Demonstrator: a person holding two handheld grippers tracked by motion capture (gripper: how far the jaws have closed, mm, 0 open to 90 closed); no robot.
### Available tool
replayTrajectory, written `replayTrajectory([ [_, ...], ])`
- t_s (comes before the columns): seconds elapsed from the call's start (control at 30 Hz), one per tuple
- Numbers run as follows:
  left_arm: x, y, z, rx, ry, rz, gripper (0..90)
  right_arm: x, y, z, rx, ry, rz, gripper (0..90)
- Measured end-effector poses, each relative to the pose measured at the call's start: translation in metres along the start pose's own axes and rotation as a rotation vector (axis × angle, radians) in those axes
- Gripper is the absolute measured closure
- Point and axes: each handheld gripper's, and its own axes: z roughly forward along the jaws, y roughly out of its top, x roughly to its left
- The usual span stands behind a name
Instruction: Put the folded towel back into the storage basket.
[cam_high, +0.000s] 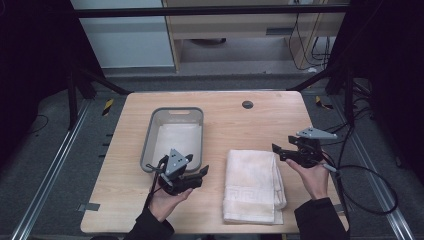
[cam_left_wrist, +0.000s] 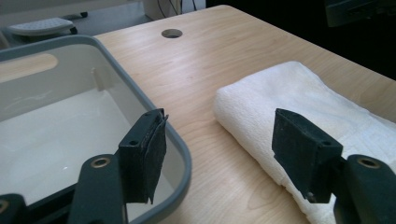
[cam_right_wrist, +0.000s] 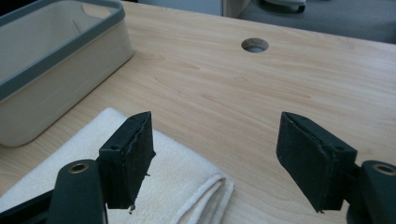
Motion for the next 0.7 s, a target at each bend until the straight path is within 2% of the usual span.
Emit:
replayTrajectory([
  [0.23,-0.013,-0.002,0.01,0.024,-0.027,0.009,35.3,0.0,-0.008,0.004,0.023,0.018,0.011,27.0],
  [0.4,-0.021,-0.003,0.015,0.04,-0.039,0.022,35.6,-0.002,-0.012,0.006,0.042,0.008,0.004,26.4],
  [0.7,-0.033,-0.009,0.025,0.08,-0.067,0.026,36.8,-0.002,-0.018,0.008,0.048,0.02,0.012,26.2],
])
